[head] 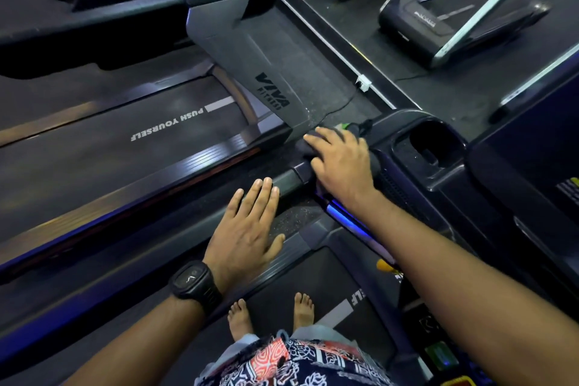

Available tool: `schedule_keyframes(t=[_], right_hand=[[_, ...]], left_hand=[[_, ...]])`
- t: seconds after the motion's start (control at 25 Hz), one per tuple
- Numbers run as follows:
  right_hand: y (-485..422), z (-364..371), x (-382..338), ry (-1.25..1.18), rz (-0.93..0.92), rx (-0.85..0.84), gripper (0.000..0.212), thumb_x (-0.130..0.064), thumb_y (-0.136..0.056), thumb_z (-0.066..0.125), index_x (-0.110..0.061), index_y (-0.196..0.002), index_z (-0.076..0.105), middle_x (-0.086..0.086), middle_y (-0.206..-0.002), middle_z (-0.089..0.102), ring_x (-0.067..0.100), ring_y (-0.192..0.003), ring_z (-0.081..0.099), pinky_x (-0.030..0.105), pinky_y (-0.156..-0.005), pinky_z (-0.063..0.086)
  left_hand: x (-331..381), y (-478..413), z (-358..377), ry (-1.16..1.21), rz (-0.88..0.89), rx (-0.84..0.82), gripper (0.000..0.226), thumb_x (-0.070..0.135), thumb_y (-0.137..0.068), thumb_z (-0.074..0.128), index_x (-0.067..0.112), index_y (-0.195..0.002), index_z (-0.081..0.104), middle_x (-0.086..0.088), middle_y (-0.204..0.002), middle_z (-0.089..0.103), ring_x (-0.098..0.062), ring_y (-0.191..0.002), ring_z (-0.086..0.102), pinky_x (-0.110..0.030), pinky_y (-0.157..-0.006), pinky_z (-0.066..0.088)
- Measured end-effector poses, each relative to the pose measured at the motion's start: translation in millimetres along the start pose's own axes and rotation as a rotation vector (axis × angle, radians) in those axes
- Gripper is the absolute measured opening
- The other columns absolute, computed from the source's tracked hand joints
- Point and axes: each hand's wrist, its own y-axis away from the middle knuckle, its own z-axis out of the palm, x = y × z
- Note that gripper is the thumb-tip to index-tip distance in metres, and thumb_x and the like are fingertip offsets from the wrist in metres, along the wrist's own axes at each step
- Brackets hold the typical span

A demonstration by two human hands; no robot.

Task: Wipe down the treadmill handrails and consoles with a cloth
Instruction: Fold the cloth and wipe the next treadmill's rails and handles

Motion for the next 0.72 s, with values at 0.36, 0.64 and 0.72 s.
schedule_keyframes(t=[0.36,0.64,0.72], right_hand=[[8,9,17,0.101,-0.094,-0.016,0.054,-0.035,-0.081,0.061,-0.034,-0.134,0.058,-0.006,-0.144,0.054,0.031,-0.128,0.049,0.054,-0.097,0.042],[1,4,32,0.081,-0.022,0.000,0.053,-0.035,-0.082,0.059,-0.035,-0.134,0.058,-0.007,-0.143,0.055,0.030,-0.129,0.049,0.053,-0.098,0.042],[19,7,22,0.104,-0.363,-0.011,0.055,-0.037,-0.082,0.049,-0.034,-0.137,0.056,-0.007,-0.146,0.053,0.028,-0.127,0.049,0.050,-0.097,0.041]], left_hand=[[0,-20,-1,-0.002,0.072,0.014,0.078,0.054,-0.093,0.035,0.005,-0.153,0.026,-0.014,-0.161,0.022,-0.025,-0.150,0.018,-0.047,-0.120,0.022],[1,-35,-1,0.006,0.124,0.004,0.080,0.056,-0.094,0.032,0.005,-0.155,0.020,-0.015,-0.162,0.018,-0.026,-0.150,0.017,-0.049,-0.119,0.026],[0,-39,-1,0.004,0.130,-0.007,0.080,0.057,-0.095,0.031,0.005,-0.155,0.018,-0.015,-0.162,0.016,-0.026,-0.151,0.014,-0.049,-0.119,0.026]])
